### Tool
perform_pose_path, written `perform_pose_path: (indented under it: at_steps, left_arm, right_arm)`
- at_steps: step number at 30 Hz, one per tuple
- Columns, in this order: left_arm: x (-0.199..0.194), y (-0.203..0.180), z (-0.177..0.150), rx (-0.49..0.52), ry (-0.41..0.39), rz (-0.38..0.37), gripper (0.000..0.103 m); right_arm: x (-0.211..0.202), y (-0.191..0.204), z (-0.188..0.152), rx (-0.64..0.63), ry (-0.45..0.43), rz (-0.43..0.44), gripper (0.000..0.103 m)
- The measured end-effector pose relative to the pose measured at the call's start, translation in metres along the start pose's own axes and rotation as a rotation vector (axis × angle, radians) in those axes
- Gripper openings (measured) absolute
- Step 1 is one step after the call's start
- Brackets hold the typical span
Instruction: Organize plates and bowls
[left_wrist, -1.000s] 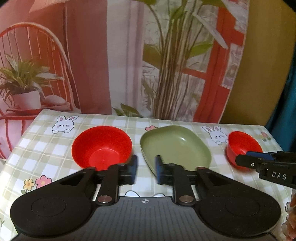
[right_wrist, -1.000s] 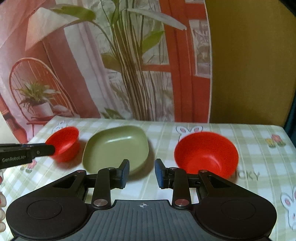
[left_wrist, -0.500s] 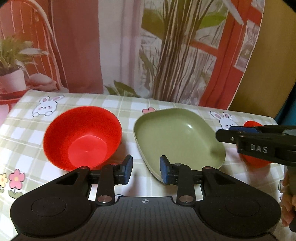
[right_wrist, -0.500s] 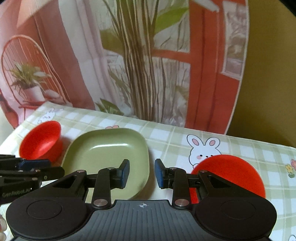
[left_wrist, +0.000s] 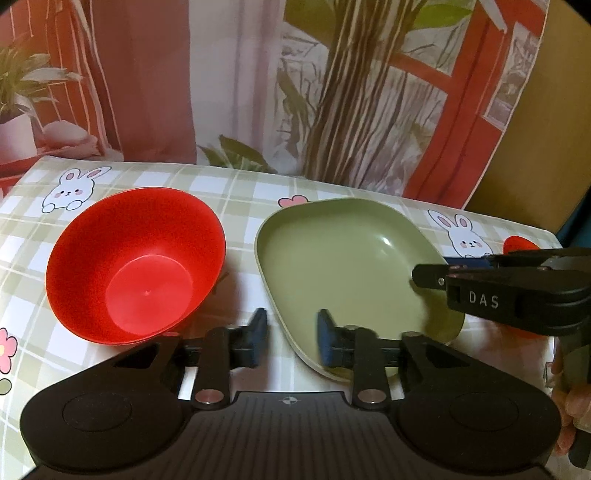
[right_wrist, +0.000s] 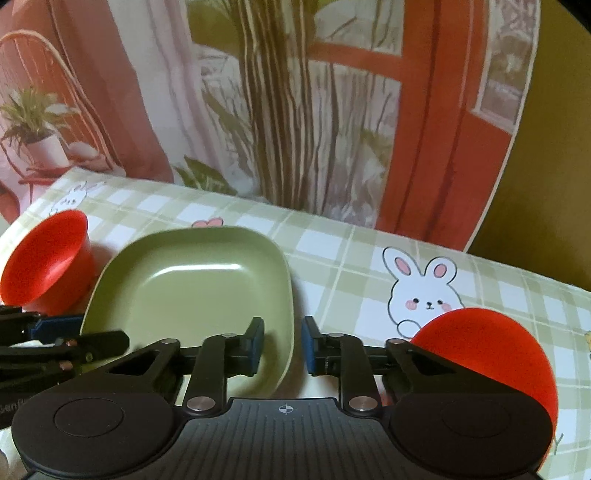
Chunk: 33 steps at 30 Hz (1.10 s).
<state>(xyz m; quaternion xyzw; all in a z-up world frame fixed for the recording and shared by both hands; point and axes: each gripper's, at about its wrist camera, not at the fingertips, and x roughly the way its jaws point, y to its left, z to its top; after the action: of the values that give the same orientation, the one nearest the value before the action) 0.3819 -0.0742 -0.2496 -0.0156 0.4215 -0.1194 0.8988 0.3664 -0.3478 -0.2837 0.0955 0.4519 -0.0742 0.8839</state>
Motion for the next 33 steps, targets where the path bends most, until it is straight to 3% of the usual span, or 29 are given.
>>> perform_pose_path:
  at_steps: [8, 21, 33]
  left_arm:
    - [-0.008, 0.001, 0.002, 0.022, -0.009, 0.013, 0.015]
    - [-0.064, -0.015, 0.006, 0.099, -0.050, 0.030, 0.015]
    - [-0.112, -0.022, -0.011, 0.132, -0.092, 0.038, 0.015]
  right_arm:
    - [-0.022, 0.004, -0.001, 0.017, -0.023, 0.017, 0.009]
    - [-0.094, 0.005, -0.012, 0.091, -0.129, 0.037, 0.009]
    - [-0.152, 0.019, -0.037, 0.111, -0.183, 0.047, 0.010]
